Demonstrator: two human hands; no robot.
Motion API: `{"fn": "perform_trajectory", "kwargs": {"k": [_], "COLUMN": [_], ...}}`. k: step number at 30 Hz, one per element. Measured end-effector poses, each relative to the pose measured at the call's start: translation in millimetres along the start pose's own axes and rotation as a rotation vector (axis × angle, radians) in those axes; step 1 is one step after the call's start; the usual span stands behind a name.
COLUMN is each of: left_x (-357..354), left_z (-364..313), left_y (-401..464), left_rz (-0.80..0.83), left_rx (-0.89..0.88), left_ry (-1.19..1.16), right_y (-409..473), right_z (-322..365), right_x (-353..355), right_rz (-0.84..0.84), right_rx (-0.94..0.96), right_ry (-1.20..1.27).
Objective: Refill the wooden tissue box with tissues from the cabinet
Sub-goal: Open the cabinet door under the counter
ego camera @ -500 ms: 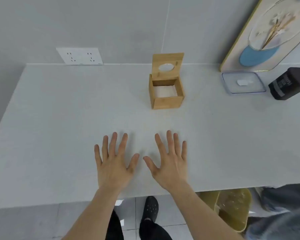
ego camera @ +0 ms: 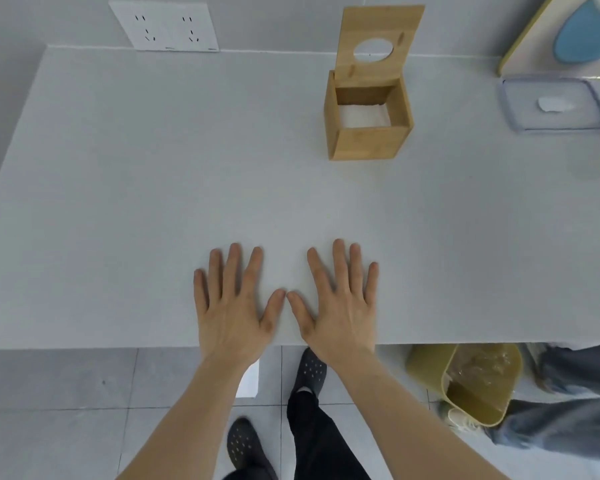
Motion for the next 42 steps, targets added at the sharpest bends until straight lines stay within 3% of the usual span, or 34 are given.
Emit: {"fn": "perform_trajectory", "kwargs": {"k": [11, 18, 22, 27, 33, 42], "left_x": [-3, -7, -36, -73, -90, -82], "left_z": [9, 19, 21, 33, 35, 41], "left_y": [-5, -73, -116, -123, -100, -140], "left_rz": [-0.085, -0.363, -0.239, -0.004, 0.058, 0.018], "left_rx": [-0.051, -0.215, -0.339, -0.251, -0.235, -0.182], "left_ry": [-0.154, -0.264, -0.278, -0.162, 0.013, -0.054], "right_y": [-3, -4, -5, -5, -4, -6], "right_z": [4, 4, 4, 2, 1, 2], "right_x": [-8, -13, -16, -17, -18, -16], "right_rz": [-0.1, -0.129, -0.158, -0.18, -0.21, -0.204], "right_rx": [-0.022, -0.039, -0.036, -0.028, -0.024, -0.01], "right_ry": [-0.031, -0.036, -0.038, -0.043, -0.028, -0.026]}}
Point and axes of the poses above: each hand's wrist, its own y-axis towards the middle knuckle, its own x-axis out of the back of the hand, z = x × y, the point moved 2 cm from there along y, towards the middle knuckle, and after that the axes turned 3 degrees about y, right-handed, at the moved point
